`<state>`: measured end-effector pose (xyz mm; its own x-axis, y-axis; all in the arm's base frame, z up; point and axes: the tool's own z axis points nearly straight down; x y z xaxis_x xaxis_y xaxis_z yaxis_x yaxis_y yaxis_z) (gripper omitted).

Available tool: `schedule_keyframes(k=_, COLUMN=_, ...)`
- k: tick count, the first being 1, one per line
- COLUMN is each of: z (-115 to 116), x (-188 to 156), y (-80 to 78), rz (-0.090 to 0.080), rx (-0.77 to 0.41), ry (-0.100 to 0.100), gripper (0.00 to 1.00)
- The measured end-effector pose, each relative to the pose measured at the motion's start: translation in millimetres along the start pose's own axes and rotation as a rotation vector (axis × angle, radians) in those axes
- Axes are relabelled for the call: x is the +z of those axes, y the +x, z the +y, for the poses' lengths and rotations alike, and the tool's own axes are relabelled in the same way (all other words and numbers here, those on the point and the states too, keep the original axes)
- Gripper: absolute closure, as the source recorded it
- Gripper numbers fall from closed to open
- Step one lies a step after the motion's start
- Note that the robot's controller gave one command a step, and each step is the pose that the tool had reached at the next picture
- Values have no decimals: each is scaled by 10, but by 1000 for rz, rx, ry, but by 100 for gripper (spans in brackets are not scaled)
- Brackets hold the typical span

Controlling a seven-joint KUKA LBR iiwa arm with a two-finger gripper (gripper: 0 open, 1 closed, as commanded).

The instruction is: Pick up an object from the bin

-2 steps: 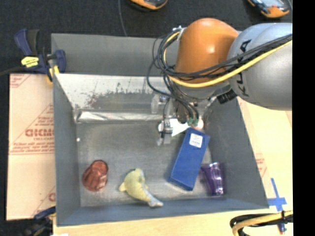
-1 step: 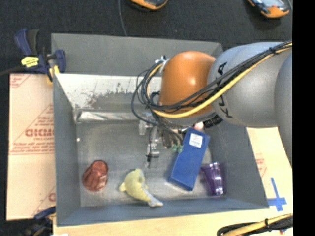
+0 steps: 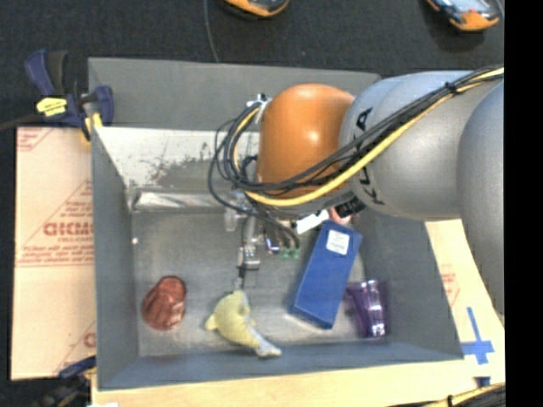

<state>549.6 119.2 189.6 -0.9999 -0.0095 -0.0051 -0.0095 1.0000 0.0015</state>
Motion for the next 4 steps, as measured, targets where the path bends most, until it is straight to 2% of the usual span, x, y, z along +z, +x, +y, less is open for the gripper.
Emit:
schedule_keyframes(k=1, z=37, x=449, y=276, rz=-8, rx=-1, ry=-3, gripper=0)
schedule_keyframes(k=2, z=84, x=848, y=424, rz=-15, rx=235, ry=-6, gripper=0)
schedule_keyframes(k=3, z=-217, x=973, y=549, rz=-6, rx=58, ry=-3, gripper=0)
schedule_keyframes(k=4, z=262, x=1001, y=635, rz=-11, rx=100, ry=-5, gripper=0)
